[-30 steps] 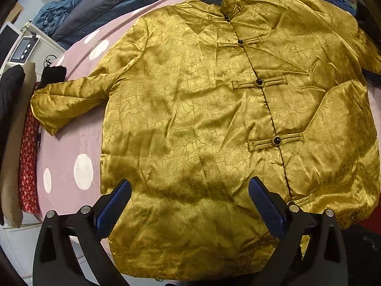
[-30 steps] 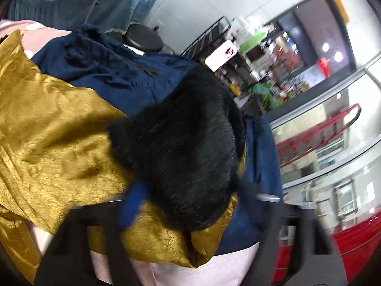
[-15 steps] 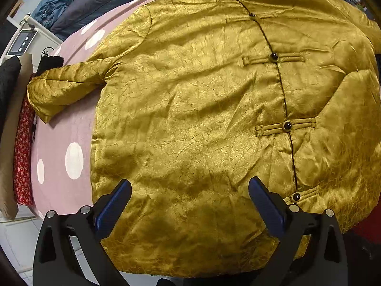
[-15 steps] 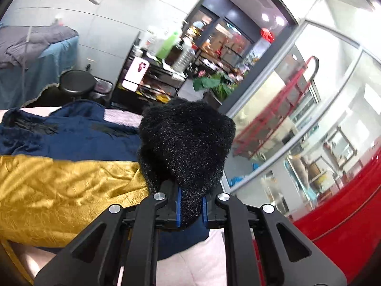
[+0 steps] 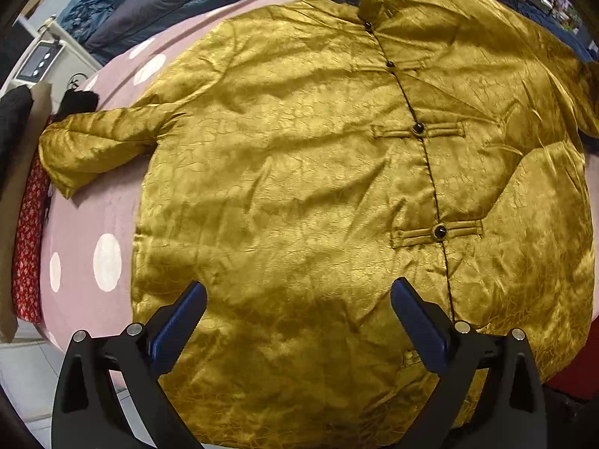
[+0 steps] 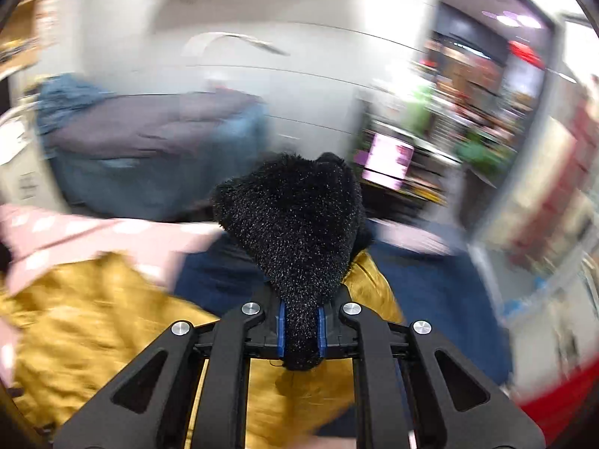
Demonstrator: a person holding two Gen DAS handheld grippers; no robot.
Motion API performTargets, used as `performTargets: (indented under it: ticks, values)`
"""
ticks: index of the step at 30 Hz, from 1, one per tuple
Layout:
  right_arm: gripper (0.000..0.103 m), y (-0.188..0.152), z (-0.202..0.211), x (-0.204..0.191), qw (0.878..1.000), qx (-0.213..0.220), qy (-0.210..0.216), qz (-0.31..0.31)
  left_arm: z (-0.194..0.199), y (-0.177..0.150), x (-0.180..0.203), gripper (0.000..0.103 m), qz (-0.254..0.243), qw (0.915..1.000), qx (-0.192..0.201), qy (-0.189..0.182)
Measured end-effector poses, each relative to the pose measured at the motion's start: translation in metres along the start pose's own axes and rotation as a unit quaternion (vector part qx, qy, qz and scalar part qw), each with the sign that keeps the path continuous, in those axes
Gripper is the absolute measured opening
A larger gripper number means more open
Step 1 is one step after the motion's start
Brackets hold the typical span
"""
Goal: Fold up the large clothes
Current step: 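Grasp the black fur cuff with the right gripper and fold the sleeve across the jacket front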
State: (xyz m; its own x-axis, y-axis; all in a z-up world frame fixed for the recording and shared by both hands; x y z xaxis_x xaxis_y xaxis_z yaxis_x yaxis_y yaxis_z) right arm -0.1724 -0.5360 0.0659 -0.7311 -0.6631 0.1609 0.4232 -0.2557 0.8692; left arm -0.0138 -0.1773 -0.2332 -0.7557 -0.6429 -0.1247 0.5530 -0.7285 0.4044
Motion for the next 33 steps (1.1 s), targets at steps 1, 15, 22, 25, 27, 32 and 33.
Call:
performTargets:
  ticks: [1, 15, 22, 25, 27, 32, 33]
  values:
    - [0.012, 0.006, -0.005, -0.044, 0.999, 0.001, 0.047, 0.012, 0.002, -0.002, -0.005, 0.097, 0.006, 1.0000, 0.004, 0.006]
    - [0.012, -0.110, -0.017, -0.409, 0.942, -0.055, 0.282, 0.171, 0.036, -0.061, -0.064, 0.097, 0.117, 0.9918, -0.001, 0.050]
    - [0.039, -0.180, -0.026, -0.451, 0.932, -0.087, 0.284, 0.207, 0.026, -0.052, -0.084, 0.097, 0.137, 0.9892, 0.003, 0.052]
    - [0.066, -0.189, -0.026, -0.452, 0.929, -0.074, 0.271, 0.241, 0.025, -0.039, -0.089, 0.097, 0.132, 0.9898, 0.016, 0.052]
    - [0.069, -0.193, -0.022, -0.449, 0.924, -0.086, 0.274, 0.253, 0.024, -0.032, -0.089, 0.097, 0.129, 0.9902, 0.019, 0.049]
    - [0.081, -0.198, 0.017, -0.418, 0.910, -0.099, 0.316, 0.247, 0.019, -0.020, -0.086, 0.097, 0.128, 0.9906, 0.027, 0.040]
    - [0.081, -0.201, 0.028, -0.408, 0.907, -0.097, 0.324, 0.250, 0.017, -0.019, -0.085, 0.097, 0.127, 0.9908, 0.025, 0.040]
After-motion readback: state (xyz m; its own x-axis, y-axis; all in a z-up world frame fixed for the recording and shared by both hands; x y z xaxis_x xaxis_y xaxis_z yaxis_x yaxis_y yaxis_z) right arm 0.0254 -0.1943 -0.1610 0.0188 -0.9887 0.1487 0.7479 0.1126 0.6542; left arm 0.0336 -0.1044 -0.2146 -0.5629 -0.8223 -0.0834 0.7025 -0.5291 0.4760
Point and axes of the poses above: each gripper's, at about its wrist camera, not at the fingertips, and z roughly against the way its jaws point, x to its right, y to its top, the point moved 10 cm from there along -z, roughly the way its jaws point, and after that the axes turned 11 degrees about x, right-handed, at the moved point
